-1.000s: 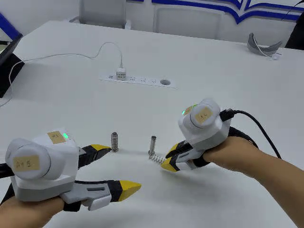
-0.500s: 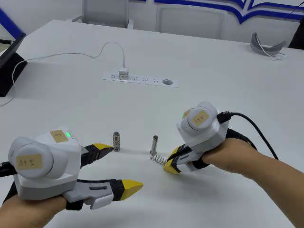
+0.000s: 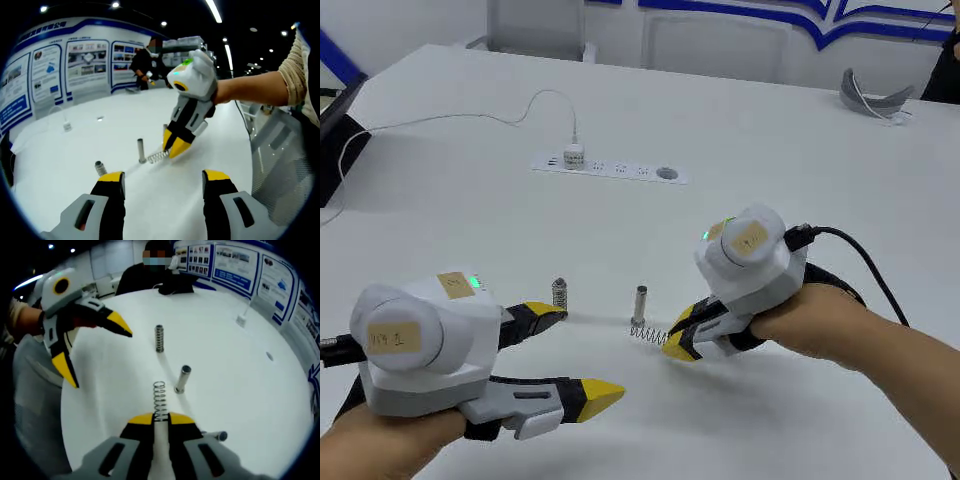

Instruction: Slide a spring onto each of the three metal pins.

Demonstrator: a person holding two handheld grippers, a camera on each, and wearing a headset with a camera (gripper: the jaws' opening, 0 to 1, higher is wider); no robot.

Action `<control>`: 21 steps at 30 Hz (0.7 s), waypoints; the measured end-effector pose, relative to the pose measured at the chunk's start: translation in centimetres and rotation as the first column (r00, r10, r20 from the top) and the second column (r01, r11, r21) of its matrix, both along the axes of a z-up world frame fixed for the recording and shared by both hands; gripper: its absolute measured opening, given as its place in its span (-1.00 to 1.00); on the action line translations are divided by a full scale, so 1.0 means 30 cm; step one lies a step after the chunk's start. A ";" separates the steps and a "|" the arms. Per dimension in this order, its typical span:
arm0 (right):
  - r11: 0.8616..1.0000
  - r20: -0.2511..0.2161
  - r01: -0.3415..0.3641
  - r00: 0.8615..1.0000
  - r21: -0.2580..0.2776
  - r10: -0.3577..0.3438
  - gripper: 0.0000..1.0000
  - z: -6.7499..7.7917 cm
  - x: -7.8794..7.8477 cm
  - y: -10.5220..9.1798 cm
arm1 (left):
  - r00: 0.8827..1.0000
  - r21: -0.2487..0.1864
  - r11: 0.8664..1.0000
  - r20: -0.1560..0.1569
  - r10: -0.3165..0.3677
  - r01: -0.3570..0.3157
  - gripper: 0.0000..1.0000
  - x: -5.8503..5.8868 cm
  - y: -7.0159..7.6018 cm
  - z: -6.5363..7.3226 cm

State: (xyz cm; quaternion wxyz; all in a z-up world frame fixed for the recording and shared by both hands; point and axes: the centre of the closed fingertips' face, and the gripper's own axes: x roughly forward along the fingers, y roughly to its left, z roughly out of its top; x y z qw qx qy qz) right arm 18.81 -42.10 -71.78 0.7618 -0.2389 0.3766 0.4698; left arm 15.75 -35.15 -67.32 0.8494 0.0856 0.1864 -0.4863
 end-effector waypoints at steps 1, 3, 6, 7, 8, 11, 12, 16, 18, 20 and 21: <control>1.000 0.001 -0.005 1.000 0.003 0.005 -0.77 0.007 -0.003 0.002 | 1.000 0.000 1.000 0.000 -0.004 0.004 0.26 -0.001 -0.003 0.000; 1.000 0.003 -0.015 1.000 0.007 0.015 -0.77 0.023 -0.012 0.002 | 1.000 0.003 1.000 0.001 -0.016 0.016 0.24 -0.005 -0.011 -0.001; 0.999 0.010 -0.043 0.999 0.008 0.042 -0.77 0.051 -0.030 0.005 | 0.999 0.011 0.999 0.007 -0.039 0.039 0.20 -0.011 -0.025 -0.002; 0.999 0.013 -0.052 0.999 0.007 0.052 -0.77 0.058 -0.033 0.009 | 0.999 0.013 0.999 0.009 -0.044 0.044 0.19 -0.012 -0.028 -0.001; 0.997 0.014 -0.075 0.997 0.007 0.075 -0.77 0.068 -0.045 0.014 | 0.999 0.016 0.999 0.012 -0.051 0.051 0.18 -0.014 -0.034 0.000; 0.994 0.017 -0.111 0.994 0.001 0.111 -0.77 0.087 -0.065 0.021 | 0.998 0.021 0.997 0.017 -0.068 0.068 0.11 -0.017 -0.039 0.002; 0.992 0.017 -0.123 0.992 -0.001 0.123 -0.77 0.092 -0.072 0.024 | 0.997 0.022 0.997 0.019 -0.071 0.071 0.10 -0.017 -0.042 0.003; 0.985 0.026 -0.171 0.985 -0.008 0.172 -0.77 0.116 -0.097 0.040 | 0.995 0.030 0.995 0.029 -0.091 0.090 0.04 -0.022 -0.053 0.005; 0.982 0.029 -0.189 0.982 -0.014 0.189 -0.77 0.123 -0.105 0.045 | 0.994 0.034 0.994 0.036 -0.104 0.103 0.00 -0.027 -0.058 0.008; 0.978 0.031 -0.209 0.977 -0.018 0.210 -0.77 0.130 -0.114 0.053 | 0.992 0.037 0.993 0.043 -0.116 0.115 -0.06 -0.032 -0.064 0.009; 0.976 0.031 -0.216 0.976 -0.019 0.217 -0.77 0.132 -0.118 0.054 | 0.991 0.040 0.992 0.046 -0.122 0.120 -0.09 -0.035 -0.066 0.009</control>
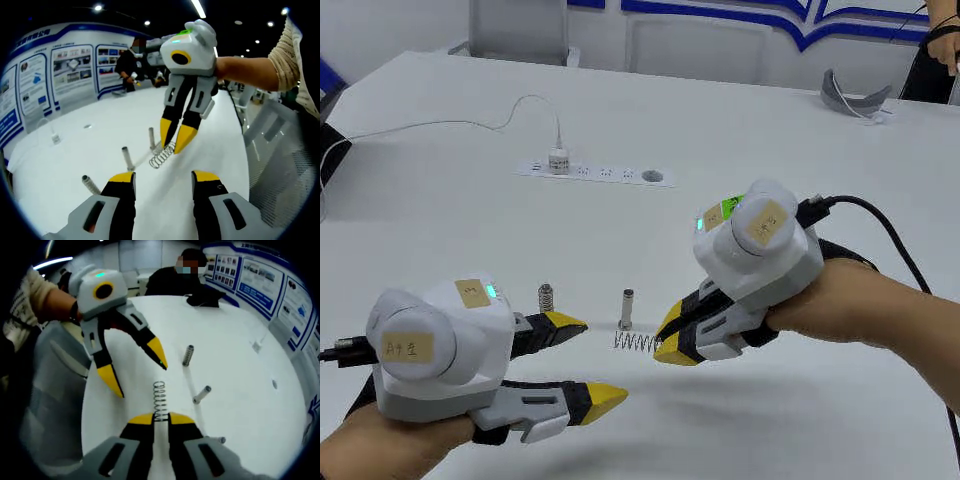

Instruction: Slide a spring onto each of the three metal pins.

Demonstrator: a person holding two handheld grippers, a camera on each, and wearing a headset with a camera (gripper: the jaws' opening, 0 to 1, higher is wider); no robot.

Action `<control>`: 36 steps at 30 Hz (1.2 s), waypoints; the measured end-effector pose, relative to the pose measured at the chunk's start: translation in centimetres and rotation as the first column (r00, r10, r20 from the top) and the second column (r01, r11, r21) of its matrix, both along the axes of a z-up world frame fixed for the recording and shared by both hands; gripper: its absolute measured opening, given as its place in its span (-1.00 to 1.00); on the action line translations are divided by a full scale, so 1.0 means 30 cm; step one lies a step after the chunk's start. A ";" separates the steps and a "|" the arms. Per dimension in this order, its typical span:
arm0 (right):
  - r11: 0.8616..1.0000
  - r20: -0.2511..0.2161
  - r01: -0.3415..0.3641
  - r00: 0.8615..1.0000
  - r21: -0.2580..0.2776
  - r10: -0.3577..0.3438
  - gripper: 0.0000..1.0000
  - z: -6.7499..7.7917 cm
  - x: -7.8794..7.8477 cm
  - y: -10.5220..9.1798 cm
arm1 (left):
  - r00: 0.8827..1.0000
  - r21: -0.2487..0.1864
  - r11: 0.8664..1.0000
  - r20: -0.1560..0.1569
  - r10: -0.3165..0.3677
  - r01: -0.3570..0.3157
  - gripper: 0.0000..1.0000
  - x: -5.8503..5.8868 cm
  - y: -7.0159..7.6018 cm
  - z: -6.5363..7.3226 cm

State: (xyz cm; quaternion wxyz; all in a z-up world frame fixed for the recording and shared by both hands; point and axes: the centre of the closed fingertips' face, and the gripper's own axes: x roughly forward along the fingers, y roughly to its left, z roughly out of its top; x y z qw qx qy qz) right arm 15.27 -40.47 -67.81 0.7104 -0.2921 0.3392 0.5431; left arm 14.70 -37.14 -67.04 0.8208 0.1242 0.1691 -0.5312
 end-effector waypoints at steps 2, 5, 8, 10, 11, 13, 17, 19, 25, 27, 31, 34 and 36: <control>1.000 -0.003 -0.025 1.000 0.000 0.025 -0.77 0.007 -0.013 0.007 | 1.000 0.005 1.000 0.007 -0.016 0.016 -0.16 -0.008 -0.005 0.001; 0.999 -0.005 -0.053 0.999 -0.005 0.053 -0.77 0.012 -0.029 0.018 | 0.999 0.010 0.999 0.015 -0.034 0.034 -0.24 -0.018 -0.014 0.002; 0.997 -0.007 -0.082 0.997 -0.012 0.082 -0.77 0.012 -0.042 0.019 | 0.999 0.013 0.999 0.023 -0.049 0.048 -0.31 -0.025 -0.021 0.006; 0.995 -0.009 -0.099 0.995 -0.019 0.099 -0.77 0.011 -0.051 0.020 | 0.998 0.015 0.998 0.029 -0.062 0.062 -0.38 -0.032 -0.027 0.009; 0.994 -0.009 -0.105 0.994 -0.019 0.105 -0.77 0.012 -0.055 0.022 | 0.997 0.016 0.998 0.032 -0.067 0.066 -0.41 -0.034 -0.030 0.010; 0.993 -0.007 -0.118 0.993 -0.022 0.118 -0.77 0.015 -0.060 0.022 | 0.996 0.019 0.997 0.039 -0.077 0.077 -0.47 -0.038 -0.035 0.011; 0.990 -0.009 -0.140 0.990 -0.028 0.140 -0.77 0.017 -0.071 0.021 | 0.994 0.028 0.995 0.050 -0.094 0.092 -0.56 -0.044 -0.043 0.009; 0.989 -0.011 -0.148 0.989 -0.029 0.148 -0.77 0.018 -0.076 0.020 | 0.993 0.031 0.995 0.054 -0.102 0.100 -0.61 -0.047 -0.046 0.009; 0.983 -0.019 -0.181 0.983 -0.042 0.180 -0.77 0.014 -0.097 0.019 | 0.991 0.041 0.992 0.060 -0.123 0.121 -0.71 -0.058 -0.054 0.002; 0.981 -0.019 -0.187 0.982 -0.048 0.186 -0.77 0.013 -0.100 0.018 | 0.990 0.045 0.991 0.062 -0.128 0.125 -0.75 -0.059 -0.055 0.000; 0.980 -0.018 -0.192 0.981 -0.050 0.191 -0.77 0.024 -0.103 0.018 | 0.989 0.044 0.990 0.061 -0.135 0.132 -0.76 -0.062 -0.056 0.000; 0.981 -0.015 -0.190 0.982 -0.041 0.189 -0.77 0.045 -0.102 0.020 | 0.989 0.043 0.990 0.058 -0.134 0.131 -0.76 -0.061 -0.056 -0.001; 0.981 -0.010 -0.192 0.981 -0.040 0.191 -0.77 0.054 -0.104 0.022 | 0.989 0.043 0.990 0.058 -0.134 0.131 -0.76 -0.060 -0.056 -0.001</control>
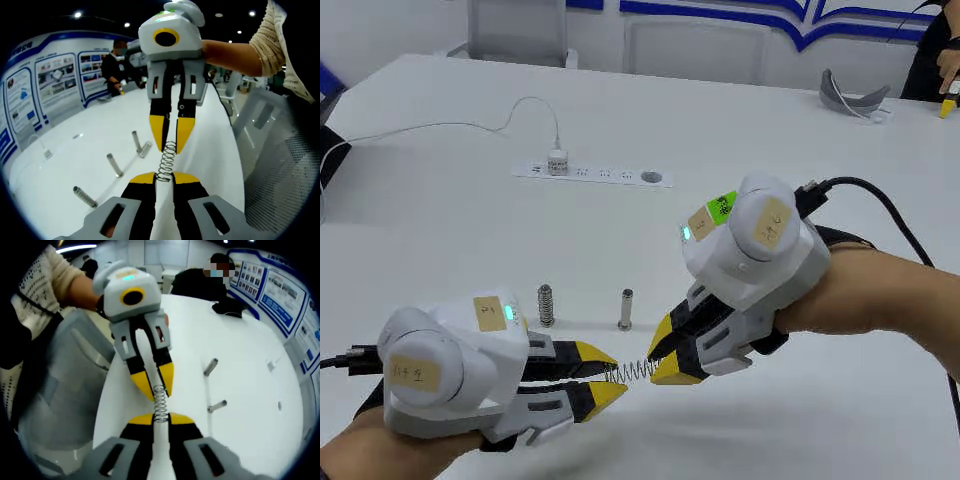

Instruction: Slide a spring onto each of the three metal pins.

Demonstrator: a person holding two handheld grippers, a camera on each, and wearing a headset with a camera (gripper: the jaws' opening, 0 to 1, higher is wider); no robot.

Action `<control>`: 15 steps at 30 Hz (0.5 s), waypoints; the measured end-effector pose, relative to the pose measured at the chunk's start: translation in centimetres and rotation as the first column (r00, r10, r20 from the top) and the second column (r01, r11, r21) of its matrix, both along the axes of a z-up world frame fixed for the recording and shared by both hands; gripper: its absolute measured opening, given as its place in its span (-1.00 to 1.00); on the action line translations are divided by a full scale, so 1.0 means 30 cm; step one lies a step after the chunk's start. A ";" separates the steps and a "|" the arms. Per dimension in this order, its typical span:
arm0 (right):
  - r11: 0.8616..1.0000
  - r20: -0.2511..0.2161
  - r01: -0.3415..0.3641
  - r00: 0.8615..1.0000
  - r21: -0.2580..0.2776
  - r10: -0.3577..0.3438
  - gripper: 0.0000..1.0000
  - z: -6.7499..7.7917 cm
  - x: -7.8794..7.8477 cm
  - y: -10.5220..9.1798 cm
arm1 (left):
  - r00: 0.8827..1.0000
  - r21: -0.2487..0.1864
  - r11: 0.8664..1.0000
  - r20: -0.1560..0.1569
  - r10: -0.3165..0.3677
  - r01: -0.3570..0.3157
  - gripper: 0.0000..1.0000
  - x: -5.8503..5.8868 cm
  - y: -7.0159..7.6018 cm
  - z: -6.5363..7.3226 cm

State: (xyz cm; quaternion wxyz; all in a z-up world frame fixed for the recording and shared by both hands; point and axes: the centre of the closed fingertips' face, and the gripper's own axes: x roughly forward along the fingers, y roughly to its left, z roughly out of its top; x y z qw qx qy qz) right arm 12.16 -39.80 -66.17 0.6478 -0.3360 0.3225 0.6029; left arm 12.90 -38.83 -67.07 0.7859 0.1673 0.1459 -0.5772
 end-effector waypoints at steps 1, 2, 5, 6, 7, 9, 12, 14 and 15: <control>1.000 0.003 -0.002 1.000 0.002 0.002 -0.77 0.007 -0.001 0.002 | 1.000 0.000 1.000 0.000 0.000 0.000 -0.76 0.000 -0.001 0.000; 1.000 0.004 -0.003 1.000 0.003 0.003 -0.77 0.012 -0.002 0.004 | 1.000 0.001 1.000 -0.001 -0.001 0.001 -0.76 0.000 -0.001 0.000; 1.000 0.007 -0.006 1.000 0.014 0.006 -0.77 0.031 -0.003 0.010 | 1.000 0.004 1.000 -0.001 -0.003 0.003 -0.77 -0.002 -0.002 -0.002; 1.000 0.004 -0.004 1.000 0.023 0.004 -0.77 0.041 -0.004 0.016 | 1.000 0.006 1.000 -0.002 -0.004 0.004 -0.77 -0.003 -0.003 -0.003; 1.000 0.002 -0.003 1.000 0.029 0.003 -0.77 0.047 -0.005 0.020 | 1.000 0.007 1.000 -0.002 -0.004 0.004 -0.78 -0.004 -0.003 -0.004; 0.999 0.001 -0.003 1.000 0.043 0.003 -0.77 0.061 -0.008 0.031 | 1.000 0.008 1.000 -0.003 -0.004 0.004 -0.78 -0.007 -0.004 -0.004; 0.999 0.012 -0.012 1.000 0.041 0.012 -0.77 0.068 -0.011 0.043 | 1.000 0.007 1.000 -0.004 -0.003 0.003 -0.78 -0.008 -0.004 -0.004; 0.999 0.018 -0.019 1.000 0.046 0.018 -0.77 0.076 -0.014 0.054 | 1.000 0.008 1.000 -0.005 -0.004 0.004 -0.78 -0.009 -0.004 -0.005; 0.999 0.020 -0.020 1.000 0.049 0.019 -0.77 0.081 -0.015 0.058 | 1.000 0.008 1.000 -0.004 -0.005 0.005 -0.78 -0.010 -0.004 -0.005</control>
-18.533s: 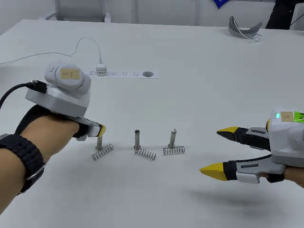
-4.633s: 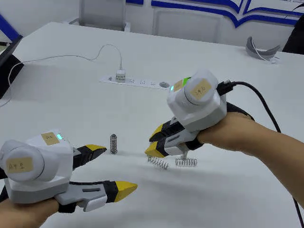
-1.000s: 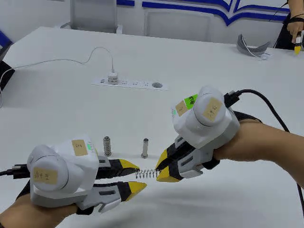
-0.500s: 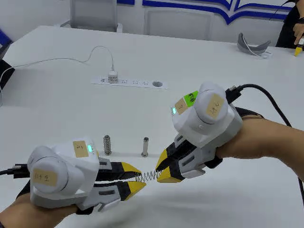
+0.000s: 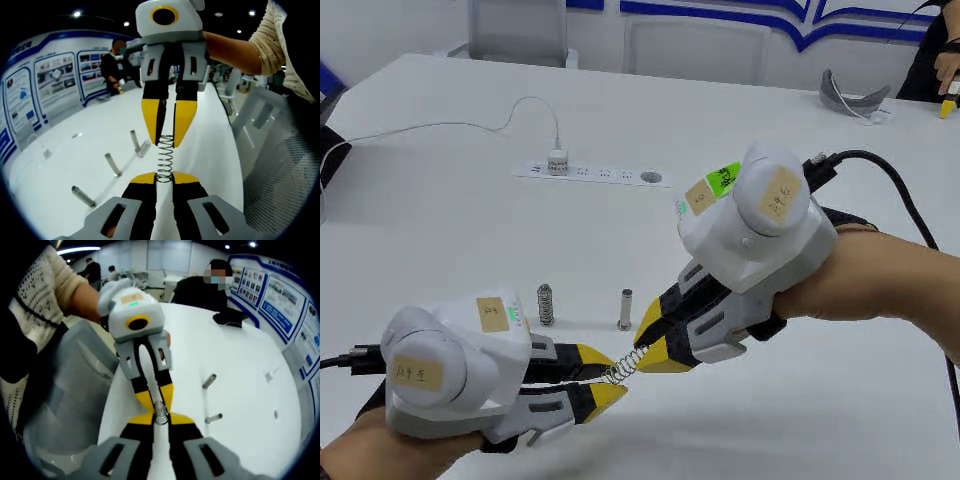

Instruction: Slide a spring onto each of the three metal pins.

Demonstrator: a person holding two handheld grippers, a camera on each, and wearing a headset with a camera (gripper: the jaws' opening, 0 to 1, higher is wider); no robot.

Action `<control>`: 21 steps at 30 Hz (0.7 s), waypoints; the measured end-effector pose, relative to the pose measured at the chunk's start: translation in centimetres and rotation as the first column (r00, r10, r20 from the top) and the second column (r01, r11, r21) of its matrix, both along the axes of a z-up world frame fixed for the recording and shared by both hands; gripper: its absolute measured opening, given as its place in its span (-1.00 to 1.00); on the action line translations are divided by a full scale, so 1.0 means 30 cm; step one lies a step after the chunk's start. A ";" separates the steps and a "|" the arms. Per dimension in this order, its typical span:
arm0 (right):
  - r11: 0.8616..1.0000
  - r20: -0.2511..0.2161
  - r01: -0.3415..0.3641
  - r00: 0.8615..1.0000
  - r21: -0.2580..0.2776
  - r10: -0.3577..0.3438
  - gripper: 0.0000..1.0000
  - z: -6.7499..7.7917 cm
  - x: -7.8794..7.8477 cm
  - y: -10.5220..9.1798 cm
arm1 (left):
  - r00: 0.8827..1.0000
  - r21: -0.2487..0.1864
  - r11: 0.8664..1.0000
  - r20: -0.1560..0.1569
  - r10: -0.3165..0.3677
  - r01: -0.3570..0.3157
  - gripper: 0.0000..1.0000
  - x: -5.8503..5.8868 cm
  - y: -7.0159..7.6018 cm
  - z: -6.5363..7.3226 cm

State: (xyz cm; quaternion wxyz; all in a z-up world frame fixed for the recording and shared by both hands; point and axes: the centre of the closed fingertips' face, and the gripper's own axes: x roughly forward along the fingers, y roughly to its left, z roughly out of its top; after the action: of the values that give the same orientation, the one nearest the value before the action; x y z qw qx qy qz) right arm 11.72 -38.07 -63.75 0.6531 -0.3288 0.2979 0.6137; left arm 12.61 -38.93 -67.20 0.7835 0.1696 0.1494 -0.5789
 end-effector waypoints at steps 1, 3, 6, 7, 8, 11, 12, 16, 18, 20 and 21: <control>1.000 0.005 -0.004 1.000 0.008 0.004 -0.77 0.009 0.000 0.009 | 1.000 -0.002 1.000 0.000 -0.001 0.001 -0.78 -0.001 -0.001 0.001; 1.000 0.011 -0.007 1.000 0.021 0.007 -0.77 0.021 -0.001 0.023 | 1.000 -0.007 1.000 0.000 0.000 0.000 -0.78 -0.001 -0.002 0.004; 0.999 0.020 -0.013 1.000 0.030 0.012 -0.77 0.032 -0.001 0.039 | 1.000 -0.013 1.000 -0.001 0.000 0.000 -0.78 0.000 -0.006 0.009; 0.999 0.023 -0.014 1.000 0.033 0.014 -0.76 0.034 0.000 0.044 | 1.000 -0.014 1.000 -0.001 -0.001 0.001 -0.78 0.000 -0.008 0.010; 0.999 0.026 -0.017 1.000 0.036 0.016 -0.76 0.037 -0.001 0.049 | 1.000 -0.017 1.000 -0.002 -0.002 0.002 -0.78 -0.001 -0.010 0.012; 0.999 0.031 -0.024 0.999 0.037 0.023 -0.76 0.040 -0.003 0.058 | 1.000 -0.022 1.000 -0.001 -0.003 0.003 -0.78 -0.002 -0.014 0.016; 0.999 0.031 -0.026 0.999 0.036 0.025 -0.76 0.040 -0.004 0.058 | 1.000 -0.021 1.000 -0.001 -0.003 0.003 -0.78 -0.003 -0.015 0.015; 0.999 0.026 -0.025 0.999 0.023 0.024 -0.76 0.035 -0.003 0.059 | 1.000 -0.023 1.000 -0.006 -0.002 0.002 -0.79 -0.004 -0.014 0.013; 1.000 0.021 -0.019 1.000 0.008 0.019 -0.73 0.028 0.000 0.056 | 1.000 -0.025 1.000 -0.007 -0.002 0.002 -0.79 -0.005 -0.012 0.012; 1.000 0.017 -0.019 1.000 -0.007 0.019 -0.71 0.020 -0.001 0.053 | 1.000 -0.025 1.000 -0.007 -0.003 0.003 -0.79 -0.005 -0.012 0.013; 1.000 0.018 -0.021 1.000 -0.017 0.022 -0.71 0.015 -0.001 0.051 | 1.000 -0.022 1.000 -0.006 -0.003 0.003 -0.79 -0.005 -0.011 0.012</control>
State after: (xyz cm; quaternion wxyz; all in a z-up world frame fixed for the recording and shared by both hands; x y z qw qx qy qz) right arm 11.70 -36.53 -63.30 0.6463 -0.3430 0.2937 0.6151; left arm 12.45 -39.27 -66.85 0.7840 0.1594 0.1449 -0.5822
